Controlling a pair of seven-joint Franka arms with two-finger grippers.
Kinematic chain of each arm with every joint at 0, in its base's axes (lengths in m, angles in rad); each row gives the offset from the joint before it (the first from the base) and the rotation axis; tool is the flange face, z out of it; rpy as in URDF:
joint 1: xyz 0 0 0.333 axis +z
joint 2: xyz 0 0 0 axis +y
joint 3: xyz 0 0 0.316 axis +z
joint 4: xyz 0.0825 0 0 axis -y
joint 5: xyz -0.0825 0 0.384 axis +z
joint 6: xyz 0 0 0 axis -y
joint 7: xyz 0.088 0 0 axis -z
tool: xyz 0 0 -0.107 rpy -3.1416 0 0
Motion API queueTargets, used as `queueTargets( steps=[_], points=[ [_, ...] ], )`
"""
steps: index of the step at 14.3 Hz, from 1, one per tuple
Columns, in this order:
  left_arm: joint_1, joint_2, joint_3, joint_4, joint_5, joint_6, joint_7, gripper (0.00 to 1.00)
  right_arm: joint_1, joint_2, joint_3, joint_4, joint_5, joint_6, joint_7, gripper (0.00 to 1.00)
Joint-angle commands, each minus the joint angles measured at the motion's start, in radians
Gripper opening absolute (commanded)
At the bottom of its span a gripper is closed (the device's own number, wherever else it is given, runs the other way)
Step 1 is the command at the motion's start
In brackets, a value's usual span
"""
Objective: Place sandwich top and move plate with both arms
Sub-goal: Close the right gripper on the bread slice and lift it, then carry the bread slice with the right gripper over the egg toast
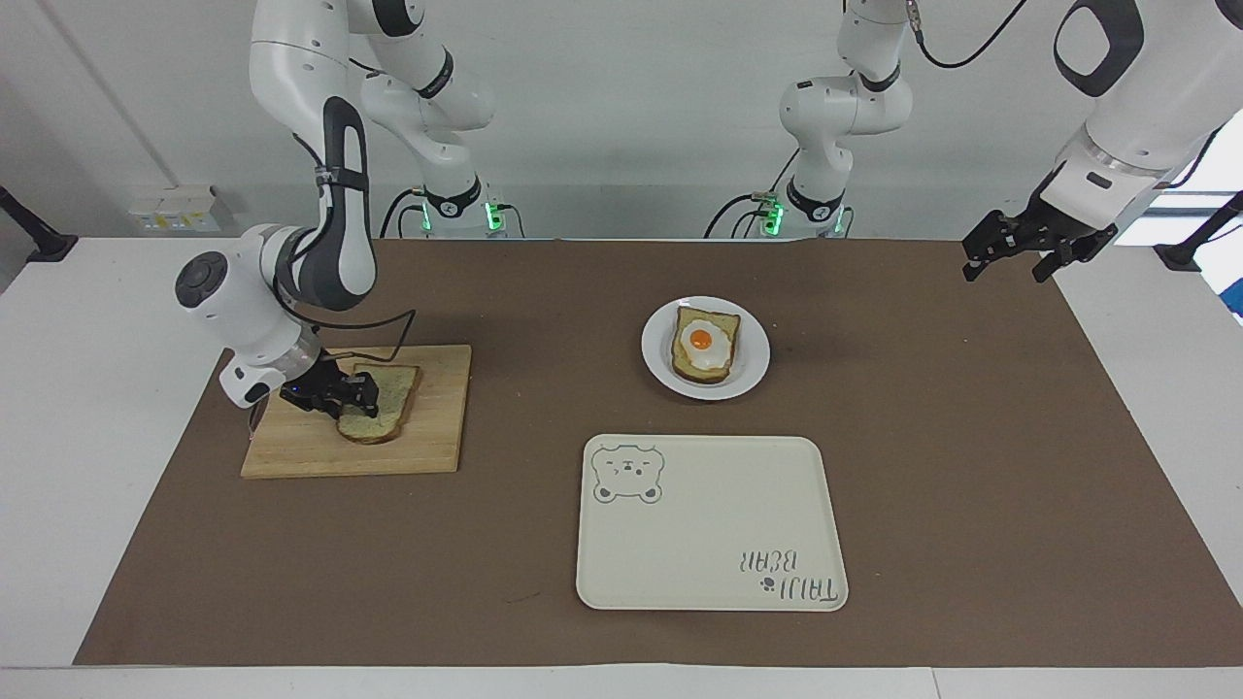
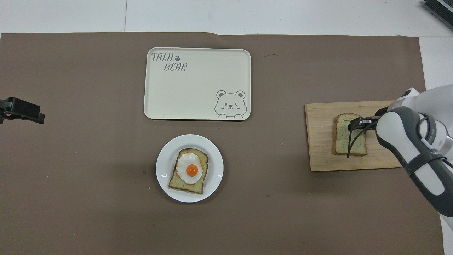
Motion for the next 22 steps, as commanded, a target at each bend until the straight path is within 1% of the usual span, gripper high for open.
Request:
queueTargets(
  steps=[1, 6, 10, 15, 18, 22],
  points=[
    [-0.003, -0.022, 0.001, -0.018, 0.017, -0.009, -0.013, 1.0, -0.014, 0.009, 0.007, 0.0, 0.031, 0.014, -0.037, 0.0],
    [-0.003, -0.022, 0.001, -0.018, 0.017, -0.009, -0.013, 1.0, -0.01, 0.001, 0.007, 0.022, 0.031, -0.007, -0.034, 0.0],
    [-0.003, -0.022, 0.001, -0.018, 0.017, -0.009, -0.013, 1.0, 0.001, -0.012, 0.007, 0.083, 0.031, -0.11, -0.017, 0.0],
    [-0.003, -0.022, 0.001, -0.018, 0.017, -0.009, -0.013, 1.0, 0.004, -0.065, 0.015, 0.132, 0.03, -0.227, -0.018, 0.0],
    [-0.003, -0.022, 0.001, -0.018, 0.017, -0.009, -0.013, 1.0, 0.004, -0.077, 0.017, 0.179, 0.037, -0.317, -0.026, 0.0],
    [-0.003, -0.022, 0.001, -0.018, 0.017, -0.009, -0.013, 1.0, 0.004, -0.083, 0.017, 0.192, 0.118, -0.359, -0.028, 0.0]
  ],
)
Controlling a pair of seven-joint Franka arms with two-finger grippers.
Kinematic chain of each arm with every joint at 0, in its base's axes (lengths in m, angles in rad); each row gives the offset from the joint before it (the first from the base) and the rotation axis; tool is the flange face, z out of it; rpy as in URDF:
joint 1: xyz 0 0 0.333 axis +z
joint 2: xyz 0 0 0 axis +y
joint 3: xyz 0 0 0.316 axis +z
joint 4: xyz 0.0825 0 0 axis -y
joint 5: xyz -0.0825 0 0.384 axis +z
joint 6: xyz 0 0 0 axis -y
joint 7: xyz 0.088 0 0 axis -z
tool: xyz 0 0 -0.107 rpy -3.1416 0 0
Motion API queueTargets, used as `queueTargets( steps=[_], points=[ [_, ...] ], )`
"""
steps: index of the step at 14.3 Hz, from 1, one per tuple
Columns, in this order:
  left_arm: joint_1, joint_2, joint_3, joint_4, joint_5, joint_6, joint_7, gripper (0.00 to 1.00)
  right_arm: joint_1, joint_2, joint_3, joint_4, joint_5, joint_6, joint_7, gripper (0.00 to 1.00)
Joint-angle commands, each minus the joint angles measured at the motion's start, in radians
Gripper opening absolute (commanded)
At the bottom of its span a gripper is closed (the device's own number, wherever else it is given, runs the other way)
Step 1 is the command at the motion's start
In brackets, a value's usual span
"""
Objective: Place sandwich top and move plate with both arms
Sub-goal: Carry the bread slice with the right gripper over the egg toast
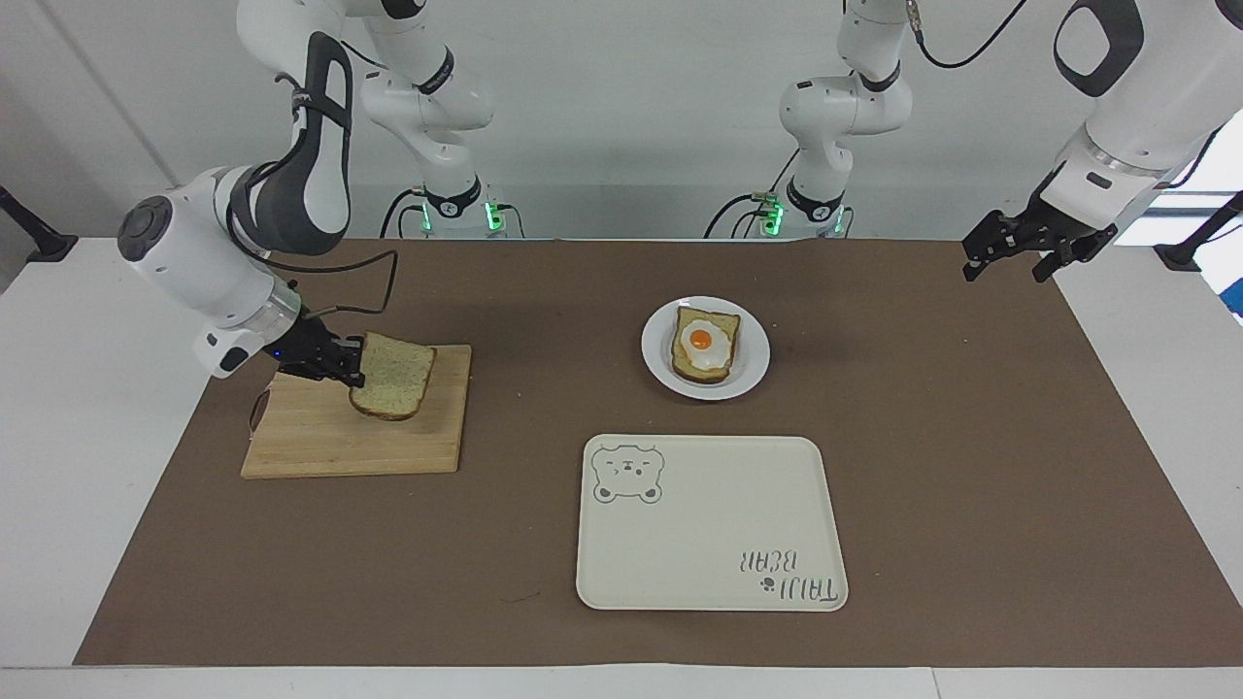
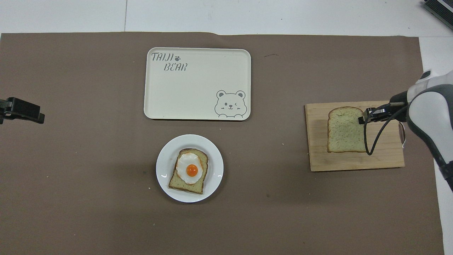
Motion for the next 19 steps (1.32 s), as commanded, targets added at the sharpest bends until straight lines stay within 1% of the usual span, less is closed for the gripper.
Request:
queueTargets(
  steps=[1, 5, 8, 14, 17, 19],
  points=[
    [-0.003, -0.022, 0.001, -0.018, 0.017, -0.009, -0.013, 1.0, -0.003, -0.005, 0.002, 0.006, 0.061, -0.038, -0.026, 0.0],
    [-0.003, -0.022, 0.001, -0.018, 0.017, -0.009, -0.013, 1.0, 0.039, -0.016, 0.005, -0.013, 0.085, -0.051, -0.015, 0.0],
    [-0.003, -0.022, 0.001, -0.018, 0.017, -0.009, -0.013, 1.0, 0.097, -0.029, 0.005, -0.033, 0.095, -0.065, 0.026, 0.0],
    [-0.003, -0.022, 0.001, -0.018, 0.017, -0.009, -0.013, 1.0, 0.246, -0.037, 0.005, -0.042, 0.1, -0.055, 0.213, 0.0],
    [-0.003, -0.022, 0.001, -0.018, 0.017, -0.009, -0.013, 1.0, 0.316, -0.042, 0.005, -0.042, 0.134, -0.045, 0.323, 0.0],
    [-0.003, -0.022, 0.001, -0.018, 0.017, -0.009, -0.013, 1.0, 0.362, -0.043, 0.005, -0.042, 0.16, -0.017, 0.388, 0.0]
  ],
)
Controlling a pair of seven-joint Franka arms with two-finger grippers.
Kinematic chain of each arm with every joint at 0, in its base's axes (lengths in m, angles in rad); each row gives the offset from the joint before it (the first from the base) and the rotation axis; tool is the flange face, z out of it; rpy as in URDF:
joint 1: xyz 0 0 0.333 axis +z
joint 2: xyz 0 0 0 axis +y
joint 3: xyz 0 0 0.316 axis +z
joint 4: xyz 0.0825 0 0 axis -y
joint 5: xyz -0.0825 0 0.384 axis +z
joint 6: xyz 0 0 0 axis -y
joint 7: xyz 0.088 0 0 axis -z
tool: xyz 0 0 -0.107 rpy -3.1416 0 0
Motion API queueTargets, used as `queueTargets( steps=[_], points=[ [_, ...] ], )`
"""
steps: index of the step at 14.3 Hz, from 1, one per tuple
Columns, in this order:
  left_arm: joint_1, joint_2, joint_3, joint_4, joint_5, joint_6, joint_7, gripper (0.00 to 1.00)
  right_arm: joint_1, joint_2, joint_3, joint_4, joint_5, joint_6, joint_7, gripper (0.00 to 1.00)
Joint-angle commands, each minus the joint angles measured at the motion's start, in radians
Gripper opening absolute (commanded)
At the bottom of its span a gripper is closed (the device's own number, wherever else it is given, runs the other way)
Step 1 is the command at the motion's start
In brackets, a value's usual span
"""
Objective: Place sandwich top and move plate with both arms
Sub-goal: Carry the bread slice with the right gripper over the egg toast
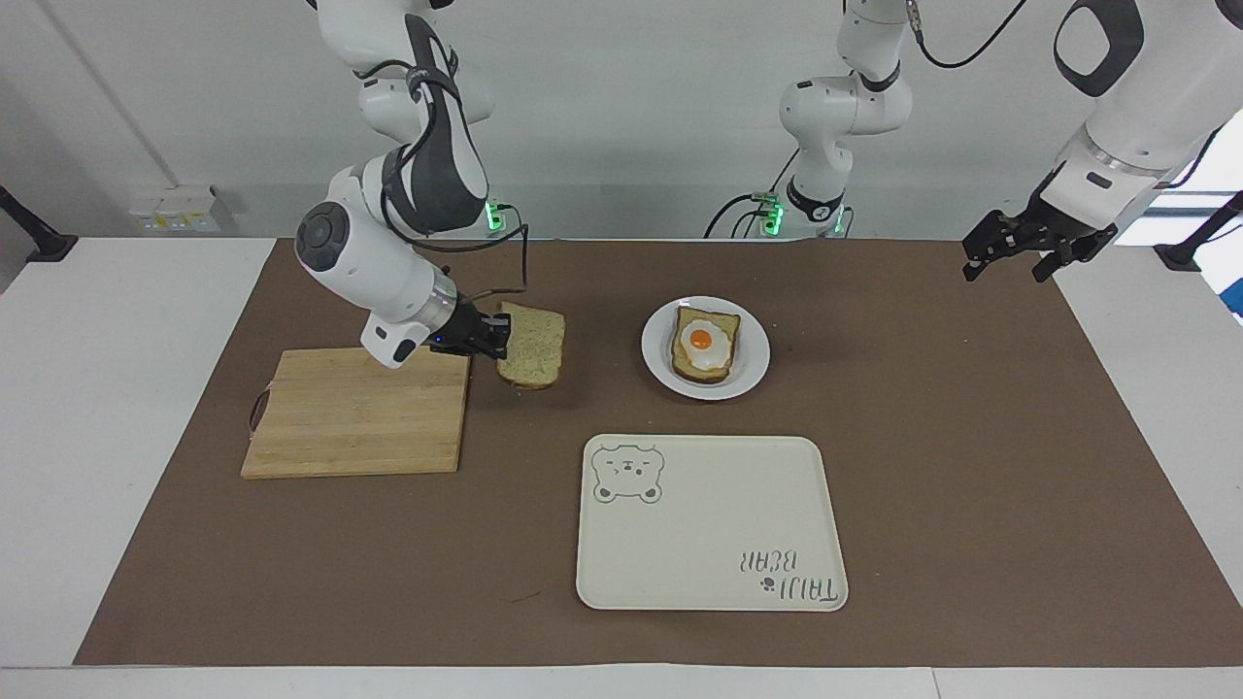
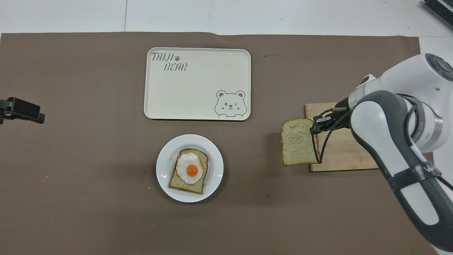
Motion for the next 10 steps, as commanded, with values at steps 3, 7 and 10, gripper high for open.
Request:
queueTargets(
  steps=[3, 7, 10],
  points=[
    [-0.003, -0.022, 0.001, -0.018, 0.017, -0.009, -0.013, 1.0, 0.09, -0.03, -0.001, -0.028, 0.1, 0.068, 0.153, 0.0],
    [-0.003, -0.022, 0.001, -0.018, 0.017, -0.009, -0.013, 1.0, 0.179, -0.032, -0.001, -0.028, 0.148, 0.134, 0.285, 0.0],
    [-0.003, -0.022, 0.001, -0.018, 0.017, -0.009, -0.013, 1.0, 0.232, -0.03, -0.001, -0.027, 0.191, 0.196, 0.331, 0.0]
  ],
)
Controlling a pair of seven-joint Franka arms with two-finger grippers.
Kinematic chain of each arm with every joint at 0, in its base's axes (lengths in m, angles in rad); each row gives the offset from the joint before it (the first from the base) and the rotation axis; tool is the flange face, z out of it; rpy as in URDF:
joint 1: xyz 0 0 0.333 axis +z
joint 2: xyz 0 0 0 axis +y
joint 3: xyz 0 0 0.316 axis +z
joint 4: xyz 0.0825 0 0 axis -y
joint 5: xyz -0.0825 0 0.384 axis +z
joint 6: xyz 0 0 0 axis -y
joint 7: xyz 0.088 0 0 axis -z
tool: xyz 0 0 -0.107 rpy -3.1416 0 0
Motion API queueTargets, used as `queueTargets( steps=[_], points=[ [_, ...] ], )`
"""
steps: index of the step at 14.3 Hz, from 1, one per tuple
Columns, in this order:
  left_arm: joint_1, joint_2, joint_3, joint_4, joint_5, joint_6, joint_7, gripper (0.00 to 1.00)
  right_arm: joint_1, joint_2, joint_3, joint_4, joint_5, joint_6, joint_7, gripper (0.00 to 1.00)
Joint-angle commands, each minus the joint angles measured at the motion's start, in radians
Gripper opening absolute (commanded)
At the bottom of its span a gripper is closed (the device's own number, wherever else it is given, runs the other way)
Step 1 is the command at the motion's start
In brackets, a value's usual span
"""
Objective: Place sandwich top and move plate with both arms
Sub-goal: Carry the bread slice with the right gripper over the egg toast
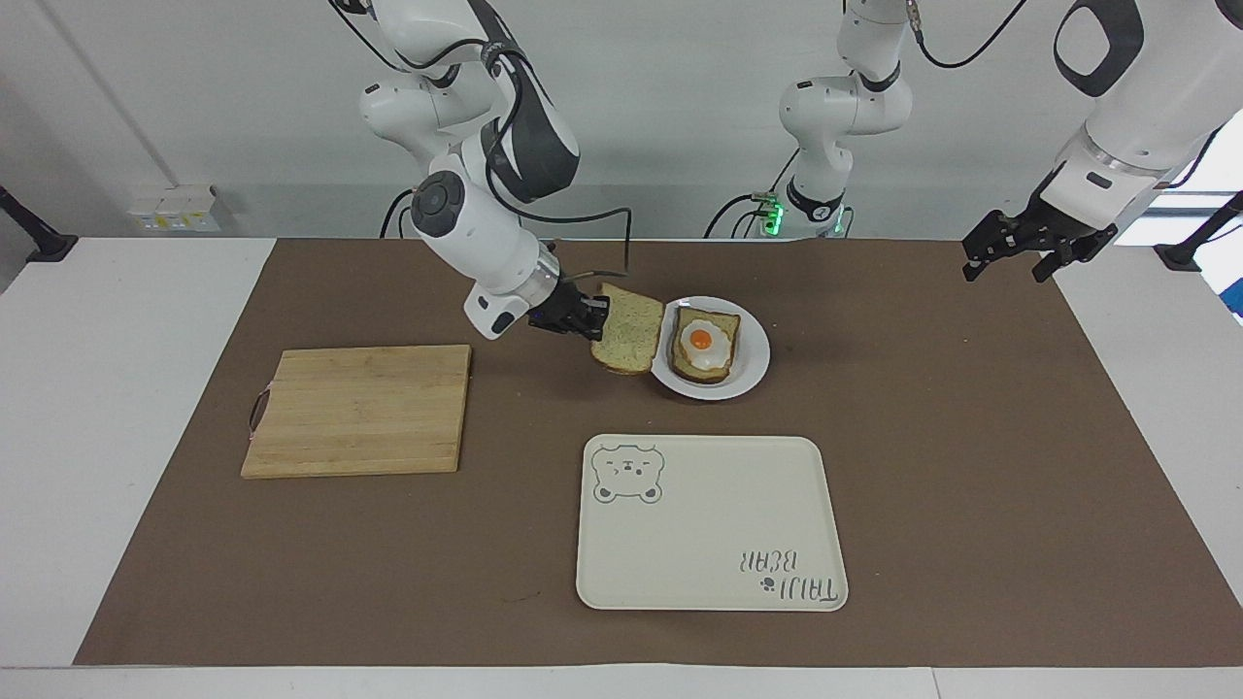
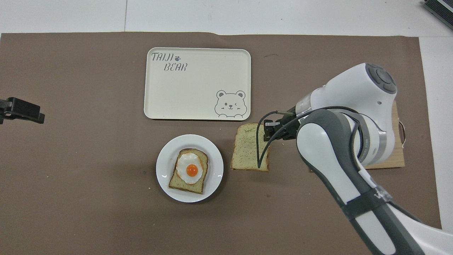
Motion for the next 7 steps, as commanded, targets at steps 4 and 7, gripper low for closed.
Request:
queueTargets(
  steps=[4, 7],
  points=[
    [-0.003, -0.022, 0.001, -0.018, 0.017, -0.009, -0.013, 1.0, 0.078, -0.027, 0.003, -0.026, 0.044, 0.074, 0.03, 0.0],
    [-0.003, -0.022, 0.001, -0.018, 0.017, -0.009, -0.013, 1.0, 0.083, 0.0, 0.055, -0.027, 0.044, 0.122, 0.02, 0.0]
  ],
)
